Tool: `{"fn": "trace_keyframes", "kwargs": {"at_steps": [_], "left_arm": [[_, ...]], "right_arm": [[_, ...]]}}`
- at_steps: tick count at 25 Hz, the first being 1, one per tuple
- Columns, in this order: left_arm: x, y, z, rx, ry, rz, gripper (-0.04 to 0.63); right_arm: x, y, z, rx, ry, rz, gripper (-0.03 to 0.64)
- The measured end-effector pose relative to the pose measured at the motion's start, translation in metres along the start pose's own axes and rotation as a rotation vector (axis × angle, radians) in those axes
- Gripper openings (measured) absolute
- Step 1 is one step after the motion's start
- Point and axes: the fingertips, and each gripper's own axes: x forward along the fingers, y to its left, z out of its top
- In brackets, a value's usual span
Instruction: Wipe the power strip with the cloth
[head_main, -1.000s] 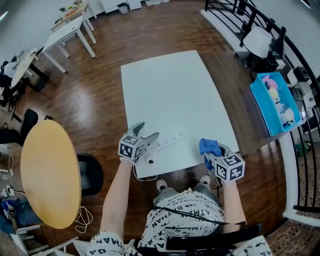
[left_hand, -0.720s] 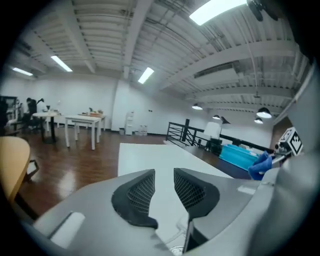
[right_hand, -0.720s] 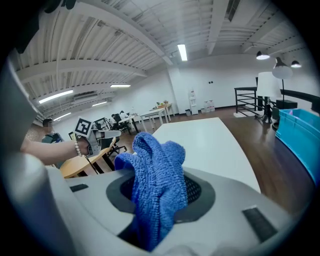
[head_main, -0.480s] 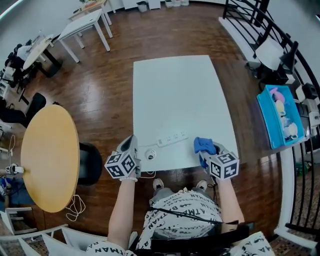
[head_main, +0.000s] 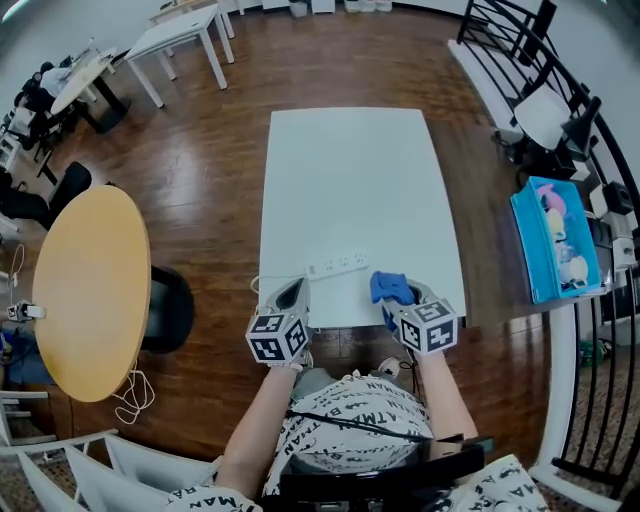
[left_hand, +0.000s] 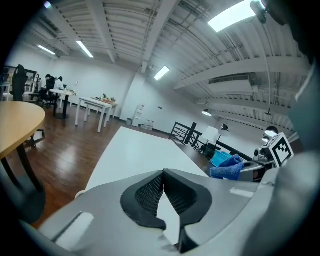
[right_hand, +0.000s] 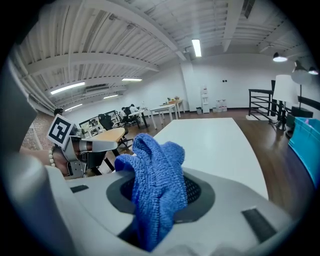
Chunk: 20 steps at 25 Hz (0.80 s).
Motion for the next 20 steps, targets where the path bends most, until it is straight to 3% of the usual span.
{"fn": "trace_keyframes", "kwargs": {"at_steps": [8, 20], "left_arm": [[-0.001, -0.025, -0.008, 0.062, 0.024, -0.044, 0.002], [-0.006, -0.022, -0.013, 0.068, 0.049, -0.066, 0.002]], "right_arm": [[-0.004, 0.01, -0.009, -0.018, 0.019, 0.004, 0.141], [-0.009, 0.022, -0.01, -0.01, 0.008, -0.01, 0.141]]}}
